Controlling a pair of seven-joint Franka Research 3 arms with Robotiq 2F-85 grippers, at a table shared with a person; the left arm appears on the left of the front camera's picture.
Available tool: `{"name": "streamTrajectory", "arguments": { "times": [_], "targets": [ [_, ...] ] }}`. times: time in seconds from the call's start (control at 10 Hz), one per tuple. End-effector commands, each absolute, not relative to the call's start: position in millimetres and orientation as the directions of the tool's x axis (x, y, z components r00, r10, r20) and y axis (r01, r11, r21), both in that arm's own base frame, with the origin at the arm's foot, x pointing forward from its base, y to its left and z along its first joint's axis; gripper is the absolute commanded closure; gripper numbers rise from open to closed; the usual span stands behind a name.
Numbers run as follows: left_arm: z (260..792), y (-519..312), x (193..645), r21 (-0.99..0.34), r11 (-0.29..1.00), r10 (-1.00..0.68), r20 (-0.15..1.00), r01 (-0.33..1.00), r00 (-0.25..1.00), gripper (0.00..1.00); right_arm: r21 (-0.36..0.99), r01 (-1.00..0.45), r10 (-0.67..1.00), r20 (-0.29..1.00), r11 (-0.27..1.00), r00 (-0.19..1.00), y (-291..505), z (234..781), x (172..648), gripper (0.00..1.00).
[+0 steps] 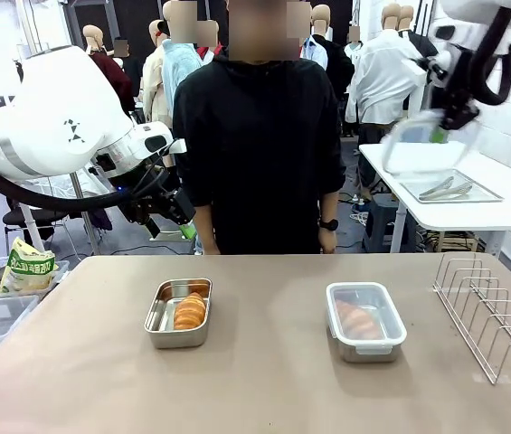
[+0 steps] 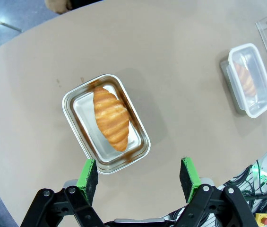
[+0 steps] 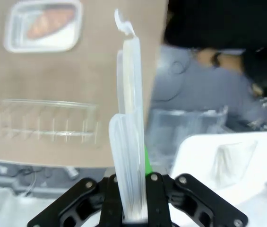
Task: Place the bread in airtight containers.
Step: Pick up one Airtight Container lid and hand it to the human.
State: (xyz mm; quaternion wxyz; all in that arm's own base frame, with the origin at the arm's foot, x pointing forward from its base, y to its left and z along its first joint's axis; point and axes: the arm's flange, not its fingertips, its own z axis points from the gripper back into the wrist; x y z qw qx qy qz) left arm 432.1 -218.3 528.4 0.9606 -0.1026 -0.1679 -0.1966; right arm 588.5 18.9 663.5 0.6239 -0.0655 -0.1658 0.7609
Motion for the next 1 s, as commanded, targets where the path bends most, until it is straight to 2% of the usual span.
{"name": "streamTrajectory", "arguments": {
  "times": [0.0,0.1,0.3,0.5,0.6,0.9],
  "targets": [
    [528.7,-216.7,431.1,-0.124,0.906,-0.339,0.362,0.405,0.868,0.1,-0.504,-0.821,0.911,0.146,-0.266,-0.385,38.9,658.1,580.7,1.0],
    [528.7,-216.7,431.1,-0.124,0.906,-0.339,0.362,0.405,0.868,0.1,-0.588,-0.756,0.889,0.127,-0.289,-0.439,52.7,666.6,577.2,1.0],
    [528.7,-216.7,431.1,-0.124,0.906,-0.339,0.362,0.405,0.868,0.1,-0.631,-0.7,0.859,0.103,-0.334,-0.502,76.0,669.8,582.2,1.0],
    [528.7,-216.7,431.1,-0.124,0.906,-0.339,0.362,0.405,0.868,0.1,-0.567,-0.728,0.855,0.076,-0.387,-0.514,87.3,660.7,591.0,1.0],
    [528.7,-216.7,431.1,-0.124,0.906,-0.339,0.362,0.405,0.868,0.1,-0.613,-0.718,0.872,0.094,-0.329,-0.48,86.0,682.7,590.2,1.0],
    [528.7,-216.7,431.1,-0.124,0.906,-0.339,0.362,0.405,0.868,0.1,-0.613,-0.718,0.872,0.094,-0.329,-0.48,86.0,682.7,590.2,1.0]
  ]
}}
